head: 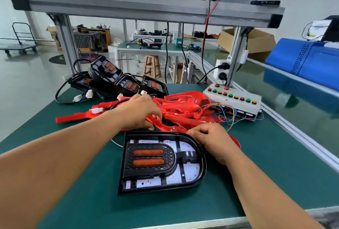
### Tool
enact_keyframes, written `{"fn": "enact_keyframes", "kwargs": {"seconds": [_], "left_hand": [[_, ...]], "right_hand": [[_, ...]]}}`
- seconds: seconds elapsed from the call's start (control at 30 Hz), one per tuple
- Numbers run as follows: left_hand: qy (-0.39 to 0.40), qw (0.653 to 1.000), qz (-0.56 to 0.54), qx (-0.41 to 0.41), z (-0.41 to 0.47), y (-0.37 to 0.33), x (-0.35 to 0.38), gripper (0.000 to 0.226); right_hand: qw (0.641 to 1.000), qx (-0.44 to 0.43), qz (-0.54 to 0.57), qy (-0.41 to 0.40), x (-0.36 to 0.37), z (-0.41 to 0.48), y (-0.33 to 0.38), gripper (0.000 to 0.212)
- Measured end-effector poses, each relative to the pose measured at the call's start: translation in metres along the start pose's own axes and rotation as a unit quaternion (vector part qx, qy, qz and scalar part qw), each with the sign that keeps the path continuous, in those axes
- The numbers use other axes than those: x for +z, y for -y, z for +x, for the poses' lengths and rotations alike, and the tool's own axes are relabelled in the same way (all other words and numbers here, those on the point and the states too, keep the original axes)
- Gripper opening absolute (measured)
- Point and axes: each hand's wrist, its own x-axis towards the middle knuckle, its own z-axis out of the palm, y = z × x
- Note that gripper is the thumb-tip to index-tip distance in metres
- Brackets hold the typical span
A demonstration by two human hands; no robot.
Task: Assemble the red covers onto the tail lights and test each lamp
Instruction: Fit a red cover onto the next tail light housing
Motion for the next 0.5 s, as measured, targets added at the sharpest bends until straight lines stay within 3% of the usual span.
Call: {"fn": "enact_keyframes", "kwargs": {"seconds": [0.2, 0.4, 0.5], "left_hand": [[-0.058, 0.990, -0.128, 0.006, -0.008, 0.005, 0.000, 0.031], [-0.120, 0.948, -0.272, -0.110, -0.033, -0.006, -0.017, 0.025], [-0.110, 0.928, -0.335, -0.119, -0.049, -0.020, -0.028, 0.022]], "right_hand": [[0.999, -0.020, 0.034, -0.013, 0.001, -0.002, 0.002, 0.013], [0.992, -0.025, 0.122, -0.014, 0.002, -0.001, 0.001, 0.016], [0.986, -0.033, 0.162, -0.030, 0.003, -0.003, 0.004, 0.013]]}}
